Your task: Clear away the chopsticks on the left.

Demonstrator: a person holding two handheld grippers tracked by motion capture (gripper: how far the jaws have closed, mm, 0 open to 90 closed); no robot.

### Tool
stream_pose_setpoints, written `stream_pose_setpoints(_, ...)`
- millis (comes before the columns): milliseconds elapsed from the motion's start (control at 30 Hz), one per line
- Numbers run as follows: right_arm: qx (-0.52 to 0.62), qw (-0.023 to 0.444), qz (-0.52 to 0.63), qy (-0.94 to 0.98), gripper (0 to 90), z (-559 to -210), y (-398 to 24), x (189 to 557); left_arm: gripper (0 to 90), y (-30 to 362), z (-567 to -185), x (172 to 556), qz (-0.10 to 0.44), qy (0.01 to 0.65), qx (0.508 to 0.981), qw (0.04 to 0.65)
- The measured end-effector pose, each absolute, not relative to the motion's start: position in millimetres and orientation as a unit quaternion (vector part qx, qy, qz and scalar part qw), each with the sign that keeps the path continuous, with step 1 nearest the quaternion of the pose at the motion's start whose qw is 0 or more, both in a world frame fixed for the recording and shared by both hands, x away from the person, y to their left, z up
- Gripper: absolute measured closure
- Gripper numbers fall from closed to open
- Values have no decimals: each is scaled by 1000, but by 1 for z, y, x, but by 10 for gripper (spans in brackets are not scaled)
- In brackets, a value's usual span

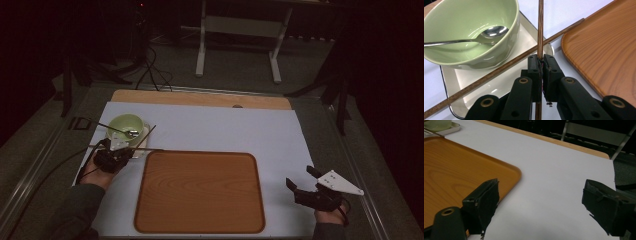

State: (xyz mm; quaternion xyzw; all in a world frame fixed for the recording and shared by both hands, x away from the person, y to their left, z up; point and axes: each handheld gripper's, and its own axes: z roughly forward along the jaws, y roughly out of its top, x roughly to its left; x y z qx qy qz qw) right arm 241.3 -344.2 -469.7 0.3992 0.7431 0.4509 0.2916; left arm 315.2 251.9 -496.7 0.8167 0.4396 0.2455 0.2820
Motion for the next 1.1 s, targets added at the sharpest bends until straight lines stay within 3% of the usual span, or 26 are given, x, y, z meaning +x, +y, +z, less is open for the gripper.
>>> stream_pose_setpoints(1100, 397, 296, 453, 742, 140, -469, -344, 241, 859, 206, -472, 293, 219, 455, 808, 305)
